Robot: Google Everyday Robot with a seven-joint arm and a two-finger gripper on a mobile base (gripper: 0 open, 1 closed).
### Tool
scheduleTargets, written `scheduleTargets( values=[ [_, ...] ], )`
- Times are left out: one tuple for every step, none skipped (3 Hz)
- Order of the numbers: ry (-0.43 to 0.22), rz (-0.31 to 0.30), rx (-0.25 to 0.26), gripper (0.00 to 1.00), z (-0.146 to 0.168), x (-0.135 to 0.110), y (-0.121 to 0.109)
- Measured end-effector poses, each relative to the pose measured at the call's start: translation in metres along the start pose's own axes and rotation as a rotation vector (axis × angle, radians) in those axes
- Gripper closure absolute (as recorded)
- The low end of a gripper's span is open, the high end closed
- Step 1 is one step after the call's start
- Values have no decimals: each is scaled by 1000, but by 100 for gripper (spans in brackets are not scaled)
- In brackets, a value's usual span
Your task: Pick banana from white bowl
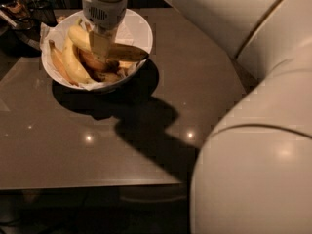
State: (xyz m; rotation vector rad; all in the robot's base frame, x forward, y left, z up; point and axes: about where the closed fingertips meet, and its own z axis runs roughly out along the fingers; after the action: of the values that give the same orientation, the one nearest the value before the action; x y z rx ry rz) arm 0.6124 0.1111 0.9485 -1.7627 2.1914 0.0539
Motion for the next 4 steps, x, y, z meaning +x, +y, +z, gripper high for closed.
scheduleTargets(
  values=[
    [-55,-49,60,100,-30,2,12],
    [-52,-129,111,100,-39,9,25],
    [-49,-134,111,100,-39,11,26],
    [-20,-137,55,100,-45,16,45]
  ],
)
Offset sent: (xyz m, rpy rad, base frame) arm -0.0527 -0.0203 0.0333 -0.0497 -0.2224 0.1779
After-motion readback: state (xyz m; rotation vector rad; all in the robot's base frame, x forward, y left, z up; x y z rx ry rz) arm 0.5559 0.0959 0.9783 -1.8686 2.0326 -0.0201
